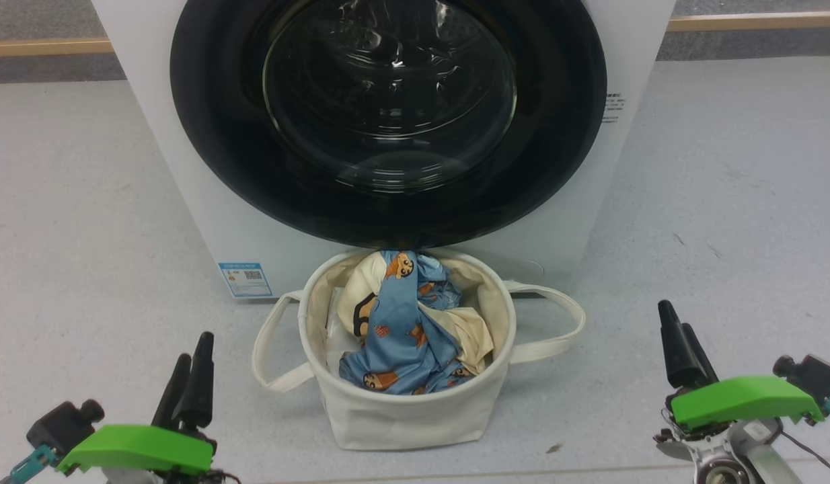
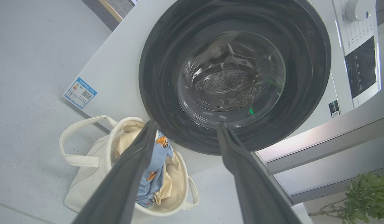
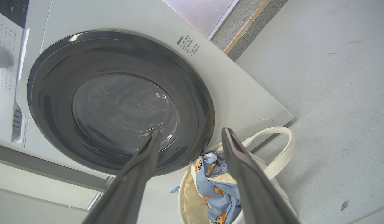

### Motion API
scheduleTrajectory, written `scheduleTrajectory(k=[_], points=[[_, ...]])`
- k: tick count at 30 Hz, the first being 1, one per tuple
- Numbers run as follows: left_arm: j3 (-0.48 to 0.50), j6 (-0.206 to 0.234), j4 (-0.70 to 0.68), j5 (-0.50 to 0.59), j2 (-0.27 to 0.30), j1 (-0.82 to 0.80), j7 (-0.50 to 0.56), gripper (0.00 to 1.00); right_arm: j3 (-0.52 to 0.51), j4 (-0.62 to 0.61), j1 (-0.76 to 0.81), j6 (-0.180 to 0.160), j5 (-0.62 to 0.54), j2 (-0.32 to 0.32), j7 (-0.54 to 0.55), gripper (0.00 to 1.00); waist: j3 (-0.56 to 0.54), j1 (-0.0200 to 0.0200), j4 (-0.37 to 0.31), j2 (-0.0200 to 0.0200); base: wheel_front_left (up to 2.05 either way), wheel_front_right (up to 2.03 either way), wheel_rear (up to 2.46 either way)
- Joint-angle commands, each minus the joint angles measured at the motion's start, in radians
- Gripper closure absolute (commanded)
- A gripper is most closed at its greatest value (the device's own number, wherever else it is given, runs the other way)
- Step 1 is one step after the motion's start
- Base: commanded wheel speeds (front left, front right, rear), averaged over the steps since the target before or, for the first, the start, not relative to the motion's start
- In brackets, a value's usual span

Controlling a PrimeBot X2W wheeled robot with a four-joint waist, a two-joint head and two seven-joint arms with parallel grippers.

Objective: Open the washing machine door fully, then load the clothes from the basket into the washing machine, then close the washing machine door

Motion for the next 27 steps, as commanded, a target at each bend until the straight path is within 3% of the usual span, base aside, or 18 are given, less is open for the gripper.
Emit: scheduleTrajectory(k=[1,27], points=[[0.012,-0.002,-0.034,0.030,0.027,-0.059,-0.011,0.00,0.005,-0.027,-0.057,0.000,-0.035,-0.009,-0.009,0.00,-0.001,0.0000,0.001,0.0000,0.00,0.00,0.00],[0.010,-0.032,0.012,0.348,0.059,-0.104,-0.087,0.00,0.050,-0.004,-0.124,0.000,-0.373,-0.005,-0.029,0.00,-0.014,0.0000,0.027,0.0000,0.00,0.00,0.00]])
